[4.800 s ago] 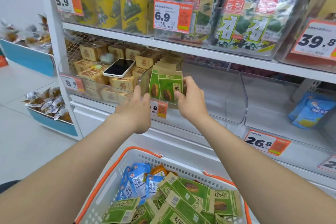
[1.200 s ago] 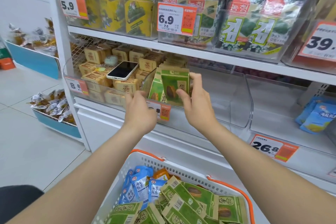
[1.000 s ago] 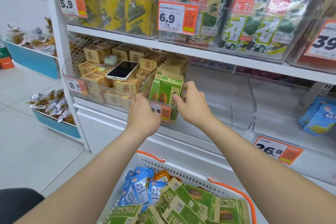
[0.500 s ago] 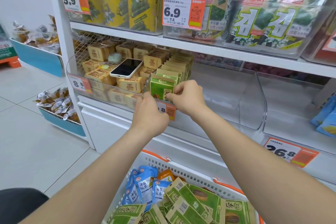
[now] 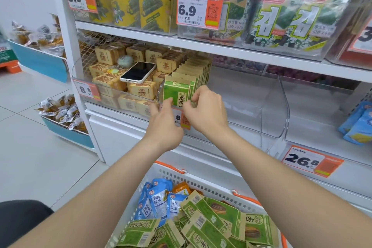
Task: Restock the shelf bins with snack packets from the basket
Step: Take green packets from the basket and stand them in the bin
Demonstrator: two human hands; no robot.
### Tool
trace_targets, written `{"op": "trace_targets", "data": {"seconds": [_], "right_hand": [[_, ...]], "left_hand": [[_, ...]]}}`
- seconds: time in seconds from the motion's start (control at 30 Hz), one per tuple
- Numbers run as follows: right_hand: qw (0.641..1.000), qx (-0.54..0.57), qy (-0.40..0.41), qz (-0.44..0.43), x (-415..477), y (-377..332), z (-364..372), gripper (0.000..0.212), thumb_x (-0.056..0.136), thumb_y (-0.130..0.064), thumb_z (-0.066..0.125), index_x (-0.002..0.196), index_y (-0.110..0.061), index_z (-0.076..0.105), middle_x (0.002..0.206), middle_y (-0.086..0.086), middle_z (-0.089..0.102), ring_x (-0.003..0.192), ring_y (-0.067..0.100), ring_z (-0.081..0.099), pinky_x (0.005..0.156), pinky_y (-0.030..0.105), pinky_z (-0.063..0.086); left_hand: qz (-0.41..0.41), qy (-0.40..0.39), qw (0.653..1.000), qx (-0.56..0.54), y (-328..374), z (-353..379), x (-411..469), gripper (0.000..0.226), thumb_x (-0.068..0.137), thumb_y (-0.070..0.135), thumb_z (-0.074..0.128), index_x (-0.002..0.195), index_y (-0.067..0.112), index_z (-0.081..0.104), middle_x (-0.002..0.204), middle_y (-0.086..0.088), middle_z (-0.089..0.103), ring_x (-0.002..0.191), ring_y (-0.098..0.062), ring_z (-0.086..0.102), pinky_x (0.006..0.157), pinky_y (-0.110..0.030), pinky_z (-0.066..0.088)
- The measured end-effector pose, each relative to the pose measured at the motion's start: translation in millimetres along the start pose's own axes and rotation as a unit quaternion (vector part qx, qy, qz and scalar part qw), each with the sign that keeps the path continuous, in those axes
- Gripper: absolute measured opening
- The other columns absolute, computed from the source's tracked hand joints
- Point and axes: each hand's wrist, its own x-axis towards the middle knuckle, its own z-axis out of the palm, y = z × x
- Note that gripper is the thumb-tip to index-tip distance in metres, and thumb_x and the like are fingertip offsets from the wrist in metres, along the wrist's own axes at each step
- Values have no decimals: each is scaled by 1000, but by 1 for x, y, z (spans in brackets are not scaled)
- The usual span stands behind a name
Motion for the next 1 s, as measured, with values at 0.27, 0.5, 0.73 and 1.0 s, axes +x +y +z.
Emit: {"op": "trace_targets", "data": {"seconds": [0.27,0.5,0.73,1.0], "right_hand": [[928,-193,-139,-287,-54,28,-15,18,79,-32,59,92,-19,59,73,5,66,69,38,62,63,38,47],[801,-290,-471,-230,-104,49,5,5,89,-22,63,86,-18,62,83,4,58,81,33,65,69,39,59],[712,-328,-593,-185,-159,84,38,29,98,-37,63,107,-10,58,105,7,62,95,29,64,79,41,57],[736,-330,-584,-93,-202,88,49,26,96,-32,71,91,-8,62,95,4,63,81,24,61,73,37,59]], "left_hand": [[8,14,994,111,-15,13,-13,41,87,3,57,122,12,39,127,-16,50,108,-40,54,84,-44,45],[16,-337,875,346,-35,36,-37,40,98,9,49,135,15,65,135,-10,64,112,-28,64,90,-37,52],[75,-429,823,365,-39,48,-54,45,107,16,40,149,31,51,154,-5,48,79,-11,59,66,-28,49],[95,-435,800,401,-24,50,-63,49,108,10,39,153,26,45,145,-5,53,76,-13,47,54,-22,33]]}}
